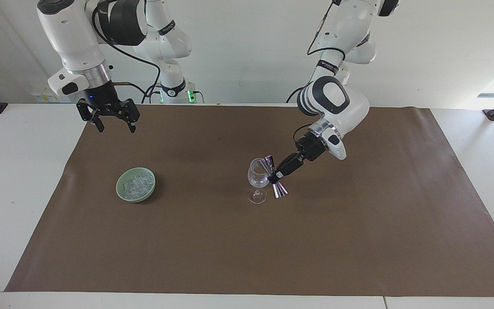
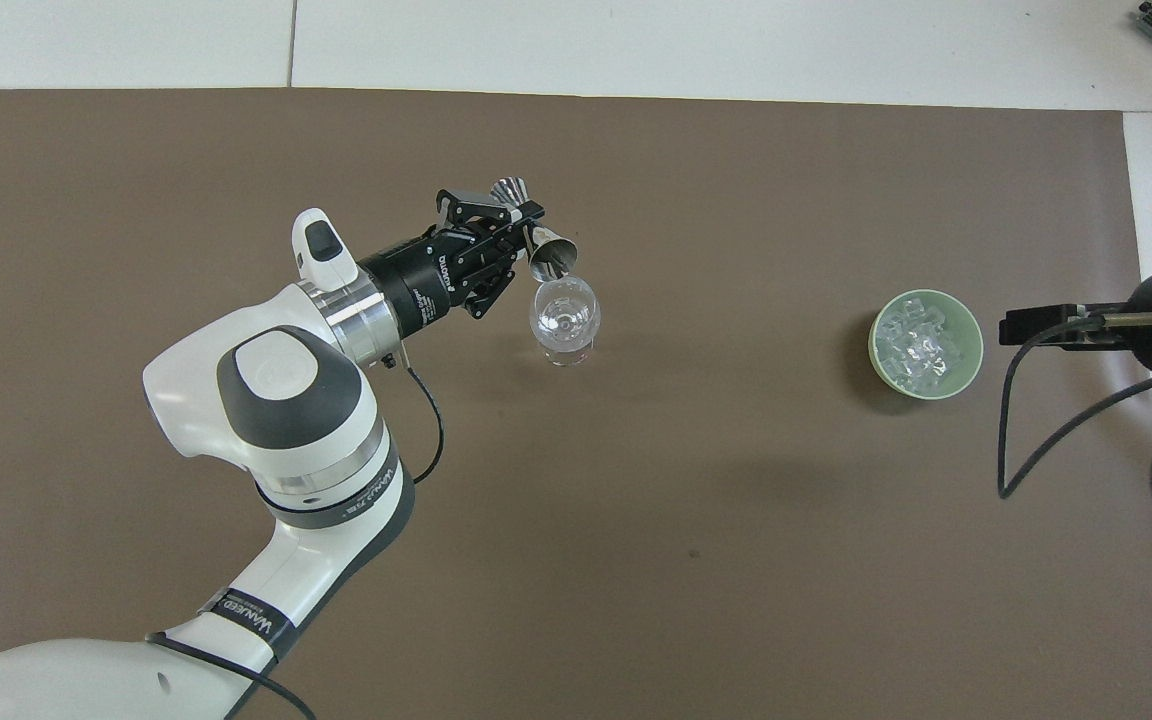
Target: Pour wine and add ice with both arms
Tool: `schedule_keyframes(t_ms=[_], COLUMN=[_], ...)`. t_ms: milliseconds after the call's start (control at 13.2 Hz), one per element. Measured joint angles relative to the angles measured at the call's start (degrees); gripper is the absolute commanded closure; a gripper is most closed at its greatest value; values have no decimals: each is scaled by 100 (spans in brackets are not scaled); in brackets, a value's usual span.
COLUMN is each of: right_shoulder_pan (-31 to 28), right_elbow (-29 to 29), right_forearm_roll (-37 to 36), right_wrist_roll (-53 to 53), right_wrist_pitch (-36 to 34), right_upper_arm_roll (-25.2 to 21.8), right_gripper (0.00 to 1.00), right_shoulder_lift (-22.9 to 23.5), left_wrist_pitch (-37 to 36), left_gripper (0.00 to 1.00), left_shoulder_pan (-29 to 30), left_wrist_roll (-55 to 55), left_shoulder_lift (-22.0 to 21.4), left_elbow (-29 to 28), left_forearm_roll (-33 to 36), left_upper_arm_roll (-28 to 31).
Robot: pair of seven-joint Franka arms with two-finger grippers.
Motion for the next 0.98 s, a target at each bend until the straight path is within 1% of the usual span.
schedule_keyframes(t_ms=[302,679,830,981], right_shoulder_pan=[-2,-2,-2,-4], right_elbow=[-263,-518,-588,-717], right_forearm_roll=[0,0,0,0], right_wrist_roll=[118,126,126,126], right_wrist_pitch=[174,446,509,695], right_upper_arm_roll=[-10,-10,-10,-11], right_gripper=[0,0,0,0], right_shoulder_lift=[-104,-172,-193,-175], left_wrist_pitch=[8,-6,-35,-231], left_gripper=[100,100,100,100], left_shoulder_pan=[199,449,583,819], left_wrist_roll=[-826,-2420,-3162,-3972], left_shoulder_lift=[-82,-214,-258,-306], left_elbow=[-187,-336,-396,-469], left_forearm_roll=[-1,84,296,756], left_upper_arm_roll=[6,5,3,6])
